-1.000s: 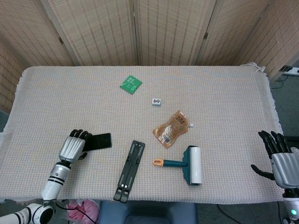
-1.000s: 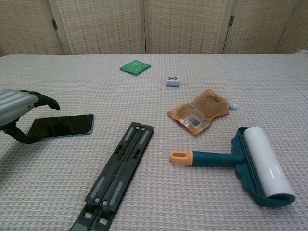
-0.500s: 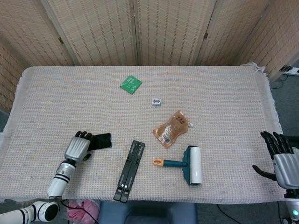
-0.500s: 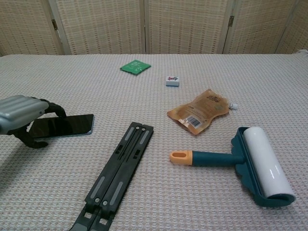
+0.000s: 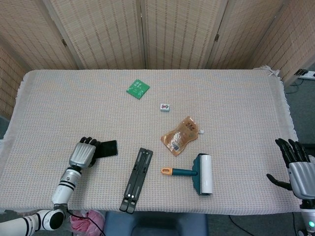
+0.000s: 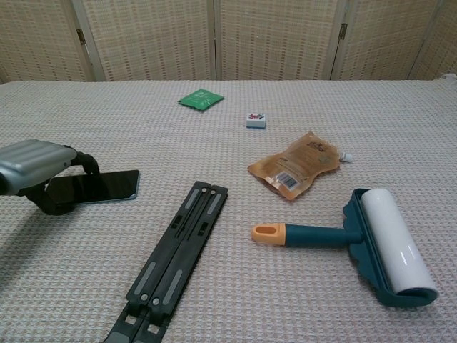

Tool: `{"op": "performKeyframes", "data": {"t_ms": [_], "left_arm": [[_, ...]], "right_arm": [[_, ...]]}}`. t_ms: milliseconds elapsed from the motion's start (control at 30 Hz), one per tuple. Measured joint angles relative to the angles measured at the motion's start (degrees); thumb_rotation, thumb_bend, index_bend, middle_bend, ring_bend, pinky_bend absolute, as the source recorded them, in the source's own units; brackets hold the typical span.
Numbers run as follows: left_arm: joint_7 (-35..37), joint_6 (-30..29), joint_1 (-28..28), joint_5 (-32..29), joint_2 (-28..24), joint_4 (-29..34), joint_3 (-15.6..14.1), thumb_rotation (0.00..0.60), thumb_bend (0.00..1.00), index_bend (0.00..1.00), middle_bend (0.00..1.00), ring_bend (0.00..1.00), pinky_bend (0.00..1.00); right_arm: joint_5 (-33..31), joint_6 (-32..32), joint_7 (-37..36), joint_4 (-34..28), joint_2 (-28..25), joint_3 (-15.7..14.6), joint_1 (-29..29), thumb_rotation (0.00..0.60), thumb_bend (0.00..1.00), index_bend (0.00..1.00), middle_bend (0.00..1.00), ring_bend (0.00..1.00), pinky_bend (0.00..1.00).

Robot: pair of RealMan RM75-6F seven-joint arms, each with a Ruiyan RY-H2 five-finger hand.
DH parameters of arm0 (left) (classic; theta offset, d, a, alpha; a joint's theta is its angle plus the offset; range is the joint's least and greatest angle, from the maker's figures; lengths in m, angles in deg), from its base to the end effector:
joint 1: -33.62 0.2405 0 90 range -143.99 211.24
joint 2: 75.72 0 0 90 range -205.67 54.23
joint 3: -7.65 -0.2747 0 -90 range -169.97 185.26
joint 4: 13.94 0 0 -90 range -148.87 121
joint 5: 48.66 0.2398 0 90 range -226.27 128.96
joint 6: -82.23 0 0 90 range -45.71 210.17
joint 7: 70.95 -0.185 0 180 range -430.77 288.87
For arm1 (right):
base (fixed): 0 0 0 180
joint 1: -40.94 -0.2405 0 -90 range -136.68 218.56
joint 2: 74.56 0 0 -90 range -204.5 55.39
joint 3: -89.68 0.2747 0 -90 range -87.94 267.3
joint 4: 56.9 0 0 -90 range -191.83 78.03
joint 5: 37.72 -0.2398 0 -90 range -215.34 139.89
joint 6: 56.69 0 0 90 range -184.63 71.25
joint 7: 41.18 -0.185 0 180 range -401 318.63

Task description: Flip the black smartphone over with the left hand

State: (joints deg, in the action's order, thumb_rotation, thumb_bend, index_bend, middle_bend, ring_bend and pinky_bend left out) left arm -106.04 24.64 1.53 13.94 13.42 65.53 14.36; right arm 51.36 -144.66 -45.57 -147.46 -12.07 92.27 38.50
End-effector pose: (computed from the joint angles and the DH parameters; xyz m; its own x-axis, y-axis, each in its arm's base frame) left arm -0.2558 0.3671 -0.0551 0.6791 0.2548 0.6884 0.7339 -0.2518 -0.6308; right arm -0.3453 -0.2107 0.1568 0.3823 0.0272 0.9236 -0.9234 -0.0245 0.3829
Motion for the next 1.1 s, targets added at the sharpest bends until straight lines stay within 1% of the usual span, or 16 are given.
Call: {"op": "performKeyframes", "data": {"t_ms": [233, 400, 600, 833, 967, 1100], "left_arm": [[-0.4, 0.4, -0.6, -1.1, -0.2, 0.3, -0.5, 0.6, 0.33, 0.29, 0.31, 0.2, 0.2], [-0.5, 0.6, -1.0, -2.0, -0.1, 0.0, -0.6, 0.6, 0.33, 0.3, 0.33, 0.2, 0.2], [0.6, 0.5, -1.3, -2.3, 0.5, -1.3, -0.5, 0.6, 0.37, 0.34, 0.38, 0.23, 0.2], [2.8, -0.2, -1.4, -1.7, 0.5, -2.0, -0.2, 0.6, 0.47, 0.41, 0.46, 0.28, 0.2], [3.9, -0.4, -1.5, -1.2, -0.5, -1.6, 0.1, 0.6, 0.51, 0.45, 0.5, 0.31, 0.2], [5.1, -0.1, -1.7, -1.4, -2.0, -0.1, 0.5, 0.6, 0.52, 0.47, 0.51, 0.32, 0.2]], "right_arm": [[-0.1, 0.0, -0.1, 0.0, 0.0, 0.0, 0.1, 0.6, 0.06, 0.01, 0.09, 0.0, 0.04], [-0.2, 0.0, -0.2, 0.1, 0.1, -0.1, 0.3, 0.6, 0.06, 0.01, 0.09, 0.0, 0.04], [-0.2, -0.2, -0.2, 0.1, 0.1, -0.1, 0.4, 0.6, 0.06, 0.01, 0.1, 0.0, 0.04], [-0.2, -0.1, -0.1, 0.0, 0.0, -0.1, 0.5, 0.6, 0.06, 0.01, 0.1, 0.0, 0.04], [-0.3, -0.2, 0.0, -0.2, 0.0, -0.1, 0.5, 0.6, 0.06, 0.01, 0.1, 0.0, 0.04], [-0.3, -0.3, 0.2, -0.4, -0.1, 0.0, 0.6, 0.6, 0.06, 0.01, 0.1, 0.0, 0.04]]}}
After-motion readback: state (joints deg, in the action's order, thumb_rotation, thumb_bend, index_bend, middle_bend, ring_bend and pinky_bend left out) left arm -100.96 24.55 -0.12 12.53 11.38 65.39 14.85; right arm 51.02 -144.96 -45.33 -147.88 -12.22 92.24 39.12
